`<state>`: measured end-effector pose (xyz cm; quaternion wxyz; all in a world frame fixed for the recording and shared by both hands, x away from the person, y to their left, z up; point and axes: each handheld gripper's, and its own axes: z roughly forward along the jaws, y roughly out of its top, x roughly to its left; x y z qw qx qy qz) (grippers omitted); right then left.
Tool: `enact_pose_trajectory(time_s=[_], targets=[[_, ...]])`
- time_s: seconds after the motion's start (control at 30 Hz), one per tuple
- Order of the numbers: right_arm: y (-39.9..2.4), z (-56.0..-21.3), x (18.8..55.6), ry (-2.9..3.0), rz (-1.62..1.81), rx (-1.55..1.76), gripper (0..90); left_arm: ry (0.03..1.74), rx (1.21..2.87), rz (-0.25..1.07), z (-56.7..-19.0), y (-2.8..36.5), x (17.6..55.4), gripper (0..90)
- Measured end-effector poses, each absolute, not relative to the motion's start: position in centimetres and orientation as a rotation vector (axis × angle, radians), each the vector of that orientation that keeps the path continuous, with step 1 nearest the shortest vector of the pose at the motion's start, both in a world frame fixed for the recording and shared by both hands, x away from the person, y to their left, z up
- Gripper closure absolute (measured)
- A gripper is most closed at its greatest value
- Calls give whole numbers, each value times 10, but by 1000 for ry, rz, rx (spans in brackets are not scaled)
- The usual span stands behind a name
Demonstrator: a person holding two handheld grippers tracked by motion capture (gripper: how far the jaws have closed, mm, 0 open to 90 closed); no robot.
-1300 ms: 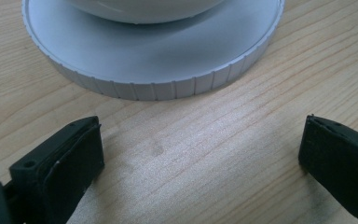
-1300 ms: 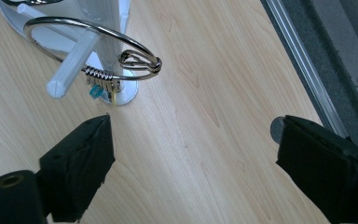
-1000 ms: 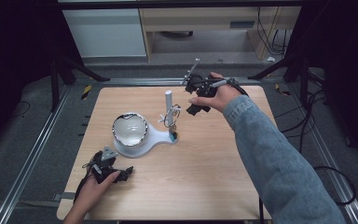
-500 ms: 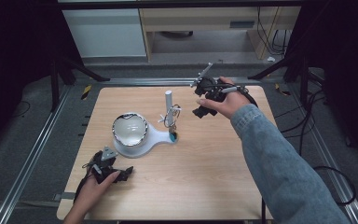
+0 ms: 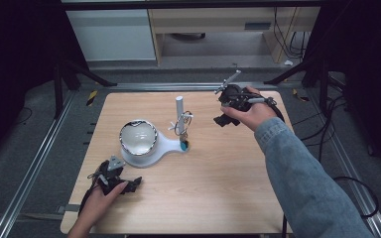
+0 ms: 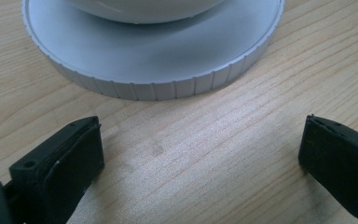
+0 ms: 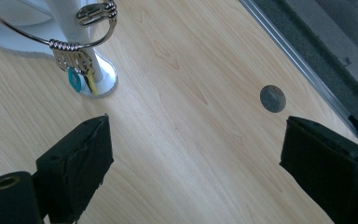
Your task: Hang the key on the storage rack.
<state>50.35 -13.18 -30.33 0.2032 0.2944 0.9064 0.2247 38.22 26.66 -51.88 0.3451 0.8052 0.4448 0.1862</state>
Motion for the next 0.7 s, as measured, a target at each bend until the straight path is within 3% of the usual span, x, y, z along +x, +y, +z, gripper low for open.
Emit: enact_pose_trajectory(time_s=[0.7], targets=[[-175,-323,484,2430,723,898,108,1155,2095,485,-519,267,382,0]])
